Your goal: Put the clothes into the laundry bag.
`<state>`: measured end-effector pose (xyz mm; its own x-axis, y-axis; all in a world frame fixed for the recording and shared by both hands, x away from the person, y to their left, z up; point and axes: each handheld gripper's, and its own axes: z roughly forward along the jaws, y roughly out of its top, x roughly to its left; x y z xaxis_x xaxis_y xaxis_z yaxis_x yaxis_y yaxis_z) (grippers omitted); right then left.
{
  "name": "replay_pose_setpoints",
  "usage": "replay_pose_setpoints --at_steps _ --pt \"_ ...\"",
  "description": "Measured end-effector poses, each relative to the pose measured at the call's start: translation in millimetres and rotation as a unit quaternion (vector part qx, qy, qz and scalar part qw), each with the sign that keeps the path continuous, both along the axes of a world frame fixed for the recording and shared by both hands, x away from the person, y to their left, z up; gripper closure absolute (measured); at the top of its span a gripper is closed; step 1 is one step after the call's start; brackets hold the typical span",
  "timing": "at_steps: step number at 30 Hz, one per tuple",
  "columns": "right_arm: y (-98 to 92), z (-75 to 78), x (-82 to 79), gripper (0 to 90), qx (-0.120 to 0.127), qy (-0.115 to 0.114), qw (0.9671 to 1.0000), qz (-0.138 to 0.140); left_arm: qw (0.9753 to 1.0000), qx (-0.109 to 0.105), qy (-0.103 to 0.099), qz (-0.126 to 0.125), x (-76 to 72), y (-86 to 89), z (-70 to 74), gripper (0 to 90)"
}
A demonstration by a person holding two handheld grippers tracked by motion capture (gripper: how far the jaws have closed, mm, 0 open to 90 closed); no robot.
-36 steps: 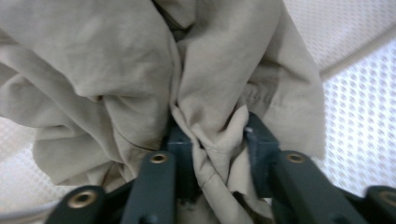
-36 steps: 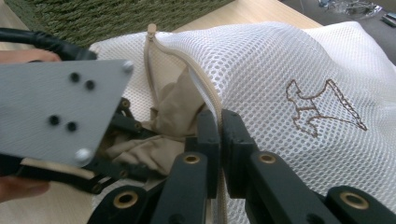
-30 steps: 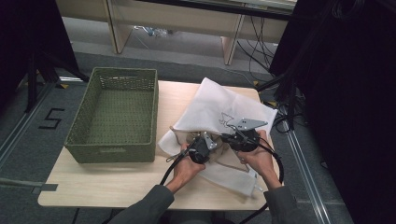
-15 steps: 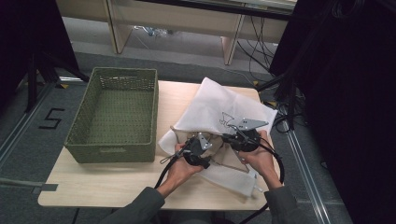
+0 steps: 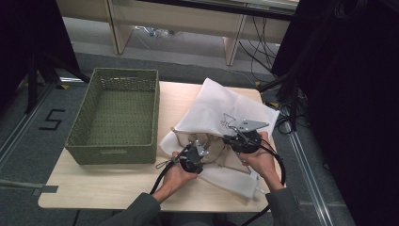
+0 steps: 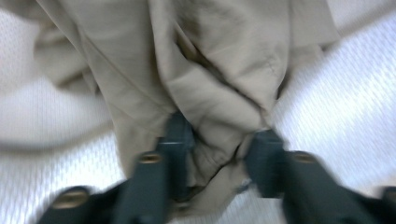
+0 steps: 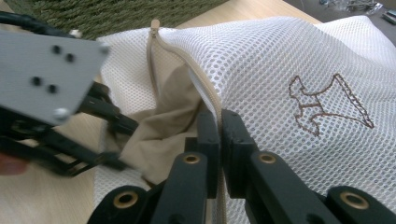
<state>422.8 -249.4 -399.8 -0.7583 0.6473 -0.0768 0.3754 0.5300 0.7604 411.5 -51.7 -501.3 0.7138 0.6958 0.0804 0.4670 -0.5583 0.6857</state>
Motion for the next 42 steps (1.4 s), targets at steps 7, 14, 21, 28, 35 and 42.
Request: replay_pose_setpoints --at_steps 7,14,21,28,35,42 --pt "-1.1 -0.8 0.8 88.3 -0.001 0.001 1.0000 0.000 0.9980 -0.030 -0.038 0.040 31.0 -20.4 2.9 79.9" --pt "-1.8 -0.9 1.3 88.4 -0.001 0.001 1.0000 0.004 0.9974 -0.047 -0.037 0.041 36.9 -23.5 8.6 77.7" --pt "-2.6 -2.3 1.3 88.4 -0.002 0.004 1.0000 -0.004 0.9989 -0.036 -0.011 0.026 25.2 -9.5 4.0 48.0" --pt "-1.5 -3.3 0.8 88.3 -0.001 0.007 1.0000 -0.001 0.9996 -0.025 0.003 0.016 4.8 9.4 3.0 44.6" --pt "0.3 -3.5 0.5 88.3 -0.004 0.008 1.0000 0.002 0.9992 -0.039 -0.003 0.012 17.8 -7.8 -4.6 73.3" --pt "-0.8 -4.0 0.3 88.4 -0.004 0.007 1.0000 0.003 0.9973 -0.051 -0.021 0.049 39.4 -23.4 -1.3 83.7"
